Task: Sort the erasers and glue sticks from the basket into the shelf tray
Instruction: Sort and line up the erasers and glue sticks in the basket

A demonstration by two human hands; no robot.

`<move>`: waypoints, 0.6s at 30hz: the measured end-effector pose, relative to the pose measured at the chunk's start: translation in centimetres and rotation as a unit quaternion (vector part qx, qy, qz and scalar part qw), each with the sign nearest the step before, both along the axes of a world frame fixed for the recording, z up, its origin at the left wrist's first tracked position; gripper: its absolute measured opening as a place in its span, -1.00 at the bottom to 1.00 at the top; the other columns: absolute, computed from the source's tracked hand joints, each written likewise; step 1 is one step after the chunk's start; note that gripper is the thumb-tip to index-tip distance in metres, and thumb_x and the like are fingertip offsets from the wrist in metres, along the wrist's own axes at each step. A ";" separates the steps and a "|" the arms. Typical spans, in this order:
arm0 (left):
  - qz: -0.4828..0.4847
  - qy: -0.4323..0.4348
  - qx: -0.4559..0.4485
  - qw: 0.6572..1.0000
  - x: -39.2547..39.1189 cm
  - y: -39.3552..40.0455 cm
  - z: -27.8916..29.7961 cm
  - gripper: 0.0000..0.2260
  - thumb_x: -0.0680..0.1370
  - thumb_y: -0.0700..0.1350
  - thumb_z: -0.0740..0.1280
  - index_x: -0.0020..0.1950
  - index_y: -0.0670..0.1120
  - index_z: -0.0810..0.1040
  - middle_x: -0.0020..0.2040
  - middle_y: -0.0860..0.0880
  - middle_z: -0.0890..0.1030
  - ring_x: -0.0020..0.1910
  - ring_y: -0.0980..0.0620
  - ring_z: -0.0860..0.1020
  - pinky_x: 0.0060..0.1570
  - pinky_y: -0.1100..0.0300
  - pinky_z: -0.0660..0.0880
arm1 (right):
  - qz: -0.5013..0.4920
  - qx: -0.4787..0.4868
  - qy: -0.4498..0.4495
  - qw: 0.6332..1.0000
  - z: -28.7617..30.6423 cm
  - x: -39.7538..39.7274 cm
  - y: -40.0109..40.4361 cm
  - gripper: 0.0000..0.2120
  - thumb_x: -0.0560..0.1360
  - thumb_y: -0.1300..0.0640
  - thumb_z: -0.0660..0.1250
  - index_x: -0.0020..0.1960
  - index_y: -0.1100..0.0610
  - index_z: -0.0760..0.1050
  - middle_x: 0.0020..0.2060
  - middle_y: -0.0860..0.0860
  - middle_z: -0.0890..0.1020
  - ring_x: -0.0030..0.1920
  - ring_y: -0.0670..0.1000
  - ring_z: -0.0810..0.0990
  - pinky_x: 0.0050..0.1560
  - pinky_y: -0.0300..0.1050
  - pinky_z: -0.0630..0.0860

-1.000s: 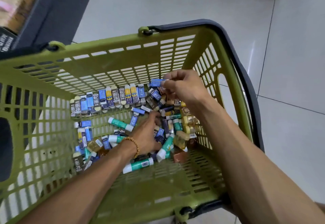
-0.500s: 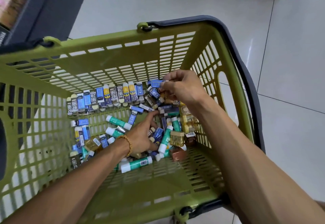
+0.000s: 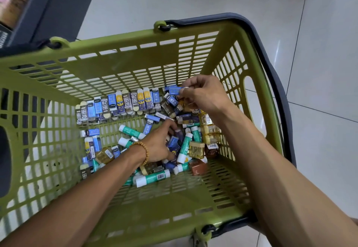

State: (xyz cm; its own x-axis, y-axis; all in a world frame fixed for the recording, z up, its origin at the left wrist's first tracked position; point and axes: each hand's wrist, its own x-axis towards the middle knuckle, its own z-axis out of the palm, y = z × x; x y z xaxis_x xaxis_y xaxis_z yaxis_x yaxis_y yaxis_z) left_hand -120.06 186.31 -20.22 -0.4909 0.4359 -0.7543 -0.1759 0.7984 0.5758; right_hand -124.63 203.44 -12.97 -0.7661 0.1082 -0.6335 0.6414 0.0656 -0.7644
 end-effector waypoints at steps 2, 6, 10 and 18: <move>0.015 0.004 0.007 1.000 0.4 -0.9 0.0 -0.42 0.35 -0.23 0.56 0.16 0.08 0.28 0.11 0.03 0.43 -0.09 0.06 0.48 -0.30 0.28 0.42 | 0.003 0.000 -0.001 1.000 0.0 0.0 -0.1 -0.89 0.51 0.34 0.41 0.03 0.28 0.57 -0.26 0.09 0.60 -0.43 -0.10 0.54 -0.37 -0.19 0.55; 0.024 -0.018 0.046 0.999 1.0 -1.0 0.0 -0.33 0.37 -0.24 0.54 0.29 0.13 0.25 0.21 0.14 0.50 -0.07 0.07 0.53 -0.22 0.24 0.45 | 0.004 -0.004 -0.002 1.000 0.1 0.0 -0.1 -0.88 0.51 0.33 0.41 0.05 0.28 0.57 -0.25 0.08 0.60 -0.39 -0.09 0.54 -0.38 -0.23 0.53; 0.051 -0.045 0.077 0.995 0.5 -0.2 -0.3 -0.30 0.36 -0.29 0.55 0.24 0.26 0.28 0.16 0.13 0.48 0.02 -0.04 0.58 -0.05 0.13 0.56 | 0.002 0.005 0.002 1.000 0.1 0.0 -0.2 -0.89 0.51 0.32 0.42 0.03 0.26 0.57 -0.26 0.07 0.61 -0.40 -0.09 0.55 -0.40 -0.25 0.53; 0.100 -0.078 0.095 0.987 0.1 0.7 -1.1 -0.38 0.33 -0.27 0.57 0.21 0.16 0.37 0.18 0.06 0.50 0.19 0.01 0.50 0.03 -0.01 0.60 | -0.001 0.009 0.001 1.000 -0.2 -0.1 -0.2 -0.94 0.50 0.33 0.42 -0.04 0.24 0.58 -0.29 0.07 0.62 -0.38 -0.05 0.57 -0.35 -0.20 0.58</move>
State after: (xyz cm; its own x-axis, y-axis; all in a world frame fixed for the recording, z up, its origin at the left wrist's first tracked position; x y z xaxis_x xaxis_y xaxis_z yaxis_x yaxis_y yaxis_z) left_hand -119.92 187.03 -21.31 -0.4668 0.4829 -0.7409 -0.4175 0.6182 0.6660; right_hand -124.69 203.27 -13.14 -0.7671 0.1209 -0.6301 0.6401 0.0769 -0.7645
